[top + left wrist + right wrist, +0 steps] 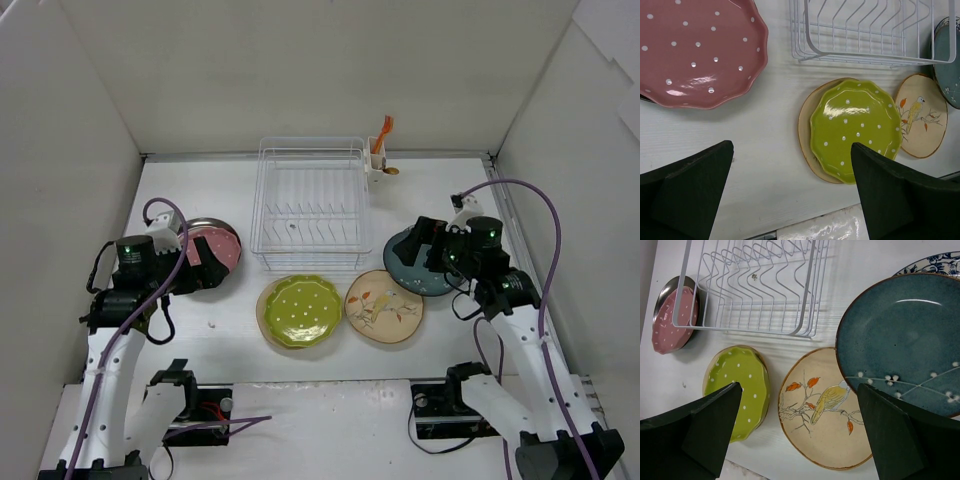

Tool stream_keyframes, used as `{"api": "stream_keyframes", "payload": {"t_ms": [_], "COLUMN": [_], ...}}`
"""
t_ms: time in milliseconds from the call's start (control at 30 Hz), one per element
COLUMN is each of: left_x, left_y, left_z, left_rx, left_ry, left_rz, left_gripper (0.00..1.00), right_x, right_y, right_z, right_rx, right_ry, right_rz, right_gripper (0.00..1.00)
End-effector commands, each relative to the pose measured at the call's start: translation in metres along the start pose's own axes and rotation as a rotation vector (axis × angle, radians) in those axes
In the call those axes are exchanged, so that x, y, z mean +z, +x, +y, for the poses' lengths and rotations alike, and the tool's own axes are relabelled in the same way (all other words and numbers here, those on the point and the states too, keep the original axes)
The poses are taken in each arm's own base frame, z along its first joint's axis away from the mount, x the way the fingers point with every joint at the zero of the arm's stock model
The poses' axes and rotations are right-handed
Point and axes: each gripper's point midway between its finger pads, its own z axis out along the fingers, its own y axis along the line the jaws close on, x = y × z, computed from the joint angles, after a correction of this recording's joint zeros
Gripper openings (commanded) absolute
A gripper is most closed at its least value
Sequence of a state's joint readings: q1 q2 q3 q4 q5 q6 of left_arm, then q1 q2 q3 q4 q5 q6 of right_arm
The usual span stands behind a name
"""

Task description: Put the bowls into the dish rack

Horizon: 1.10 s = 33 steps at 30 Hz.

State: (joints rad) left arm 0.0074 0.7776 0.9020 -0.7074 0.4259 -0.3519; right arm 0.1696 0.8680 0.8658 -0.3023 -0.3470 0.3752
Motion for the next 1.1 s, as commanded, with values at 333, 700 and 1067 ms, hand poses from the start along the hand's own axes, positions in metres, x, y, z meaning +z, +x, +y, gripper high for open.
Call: {"api": "stream_keyframes", "payload": {"t_ms": [333,700,1067], "left_x": [-0.001,0.009,0.013], "left_y": [-0.011,0.008,0.013], "left_z": [-0.006,-0.007,-0.004], "left_rx": [0.017,-0.014,-0.008], "left_ry": [0.031,0.077,0.073], "left_rz": [-0.041,-0.001,0.020], "left_gripper": [0.99,0.99,0.99], "right_x": [0.016,0.055,0.083], "right_y": [0.031,0.102,0.150], "right_z": [0.004,0.032,0.066], "right_rx": [0.043,0.075,0.066], "right_ry": [0.032,0.075,0.086], "right_rz": [0.036,0.216,0.303], "right_gripper": [0.73,0.58,0.52]}}
